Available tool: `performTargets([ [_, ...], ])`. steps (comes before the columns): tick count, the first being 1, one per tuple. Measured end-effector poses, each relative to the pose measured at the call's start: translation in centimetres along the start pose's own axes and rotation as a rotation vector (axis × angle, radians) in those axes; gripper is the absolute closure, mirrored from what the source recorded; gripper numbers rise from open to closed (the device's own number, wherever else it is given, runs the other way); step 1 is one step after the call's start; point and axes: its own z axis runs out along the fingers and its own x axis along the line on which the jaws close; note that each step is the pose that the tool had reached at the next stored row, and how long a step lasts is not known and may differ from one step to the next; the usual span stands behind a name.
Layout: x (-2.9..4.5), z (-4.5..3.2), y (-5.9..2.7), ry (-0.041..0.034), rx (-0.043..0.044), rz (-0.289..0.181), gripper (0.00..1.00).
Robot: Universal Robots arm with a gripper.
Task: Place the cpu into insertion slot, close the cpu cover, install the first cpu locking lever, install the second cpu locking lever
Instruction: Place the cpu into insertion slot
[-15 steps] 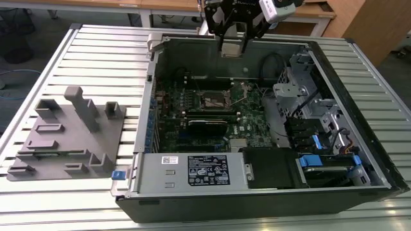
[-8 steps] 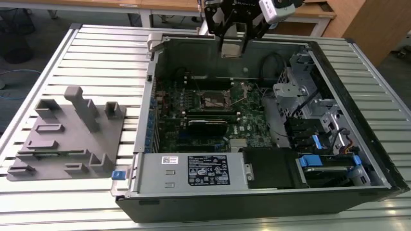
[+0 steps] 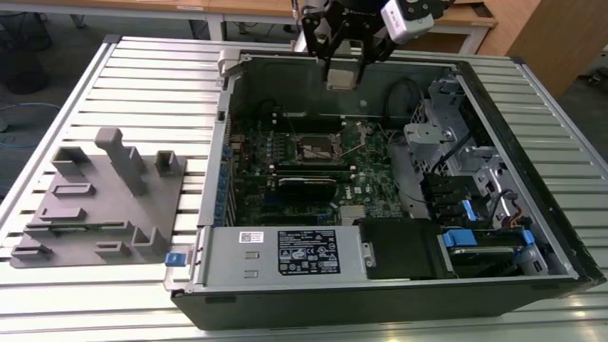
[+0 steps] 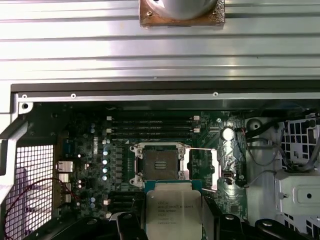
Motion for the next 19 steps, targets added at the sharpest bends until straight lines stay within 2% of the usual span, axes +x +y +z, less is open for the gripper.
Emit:
performTargets([
  [19,0.1,0.31,-0.03,-0.0008,0.0001,0.0,0.46],
])
